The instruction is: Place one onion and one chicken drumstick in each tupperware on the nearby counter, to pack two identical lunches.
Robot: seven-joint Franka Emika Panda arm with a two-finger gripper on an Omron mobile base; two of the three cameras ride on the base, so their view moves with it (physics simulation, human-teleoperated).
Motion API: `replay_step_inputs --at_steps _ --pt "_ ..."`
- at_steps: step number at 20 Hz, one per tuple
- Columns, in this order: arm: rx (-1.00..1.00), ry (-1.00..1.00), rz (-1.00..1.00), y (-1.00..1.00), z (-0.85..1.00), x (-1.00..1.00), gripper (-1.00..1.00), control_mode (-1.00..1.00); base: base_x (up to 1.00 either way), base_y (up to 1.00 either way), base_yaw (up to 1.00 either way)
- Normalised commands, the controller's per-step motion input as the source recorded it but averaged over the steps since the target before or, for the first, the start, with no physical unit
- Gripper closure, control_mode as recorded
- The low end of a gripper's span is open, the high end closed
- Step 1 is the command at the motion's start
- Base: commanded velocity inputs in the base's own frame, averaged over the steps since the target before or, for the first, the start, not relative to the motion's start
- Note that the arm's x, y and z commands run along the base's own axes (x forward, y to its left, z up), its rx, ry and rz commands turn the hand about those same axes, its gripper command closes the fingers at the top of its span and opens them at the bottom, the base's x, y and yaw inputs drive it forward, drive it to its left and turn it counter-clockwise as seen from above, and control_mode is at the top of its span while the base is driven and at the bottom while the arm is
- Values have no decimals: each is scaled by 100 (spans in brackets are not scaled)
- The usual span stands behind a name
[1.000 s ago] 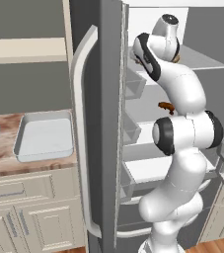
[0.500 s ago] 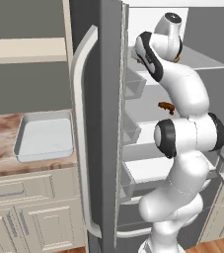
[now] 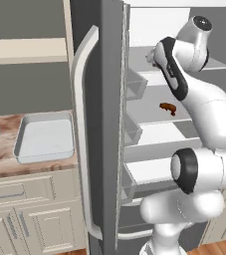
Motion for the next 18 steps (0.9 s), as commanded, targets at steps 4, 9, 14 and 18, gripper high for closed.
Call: replay_step_inputs --at_steps 4,9,14,18 --pt "-1 -3 4 6 -23 -100 100 -100 0 0 0" --pt "0 0 3 1 -16 -100 100 -100 0 0 0" --pt "0 0 1 0 -4 -40 100 100 -60 0 3" --pt "0 0 0 0 0 0 100 100 -100 0 3"
